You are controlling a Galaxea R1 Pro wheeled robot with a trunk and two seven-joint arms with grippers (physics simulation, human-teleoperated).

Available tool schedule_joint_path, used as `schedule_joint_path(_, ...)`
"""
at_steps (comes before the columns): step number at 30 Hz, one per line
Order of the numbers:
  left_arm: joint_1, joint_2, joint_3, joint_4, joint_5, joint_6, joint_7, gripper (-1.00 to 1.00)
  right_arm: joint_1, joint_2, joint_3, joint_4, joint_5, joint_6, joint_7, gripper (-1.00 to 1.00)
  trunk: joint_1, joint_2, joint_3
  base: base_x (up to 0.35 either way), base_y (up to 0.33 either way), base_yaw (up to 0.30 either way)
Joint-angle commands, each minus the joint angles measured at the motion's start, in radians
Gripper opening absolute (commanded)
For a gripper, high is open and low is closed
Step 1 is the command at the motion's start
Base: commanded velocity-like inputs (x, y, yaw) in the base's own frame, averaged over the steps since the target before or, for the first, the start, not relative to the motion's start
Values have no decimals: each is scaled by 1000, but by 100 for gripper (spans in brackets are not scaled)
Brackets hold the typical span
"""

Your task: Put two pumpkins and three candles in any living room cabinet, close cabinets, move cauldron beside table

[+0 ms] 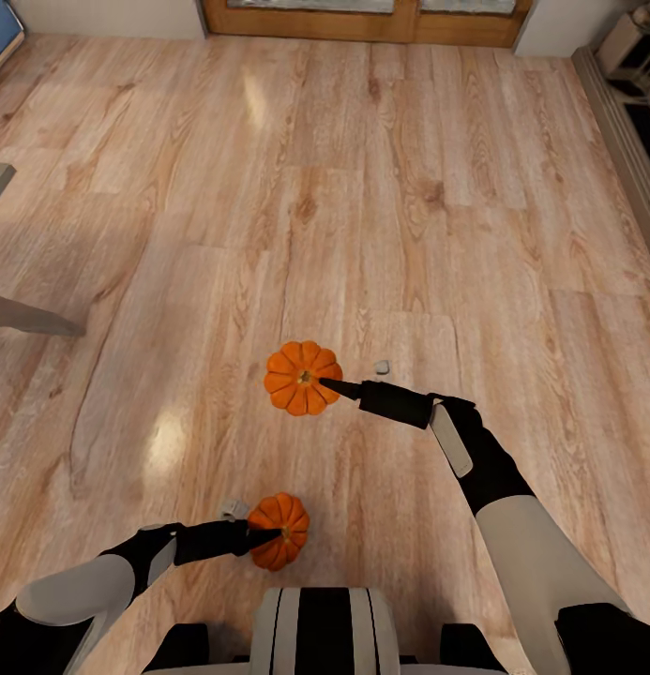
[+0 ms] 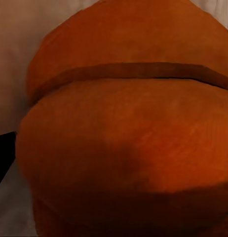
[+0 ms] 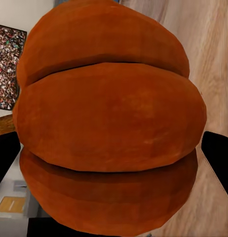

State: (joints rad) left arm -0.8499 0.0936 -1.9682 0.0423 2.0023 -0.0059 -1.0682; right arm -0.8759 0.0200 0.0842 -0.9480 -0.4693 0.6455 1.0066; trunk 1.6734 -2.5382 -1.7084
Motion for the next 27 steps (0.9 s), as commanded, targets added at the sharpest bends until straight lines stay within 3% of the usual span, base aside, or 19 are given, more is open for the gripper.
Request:
schedule_joint_path(1, 0, 0, 5, 2, 0, 1, 8, 100, 0, 0, 0, 0, 0, 0, 0, -100, 0, 0, 1, 0, 0, -206)
schedule_joint_path(2, 0, 0, 11, 1, 0, 1, 47, 100, 0, 0, 0, 0, 0, 0, 0, -100, 0, 0, 3, 0, 0, -206)
schedule_joint_path(3, 0, 0, 11, 0, -1, 1, 47, 100, 0, 0, 0, 0, 0, 0, 0, -100, 0, 0, 4, 0, 0, -190)
schedule_joint_path(4, 0, 0, 11, -1, -1, 1, 47, -100, 0, 0, -1, 0, -1, -1, 0, -100, 0, 0, 5, 0, 0, -131)
schedule_joint_path(14, 0, 2, 11, -5, -3, 0, 23, -100, 1, -2, -1, 0, -5, -1, 0, -100, 0, 0, 6, 0, 0, -17)
schedule_joint_path(21, -8, 17, 12, 6, 1, 0, -182, -100, 2, -2, -1, 0, -5, -1, 1, -100, 0, 0, 6, 0, 0, 0)
schedule_joint_path(27, -13, 51, 14, 7, 3, 1, -277, -100, 2, -2, -3, 0, -5, -1, 3, -100, 0, 0, 6, 0, 0, 0)
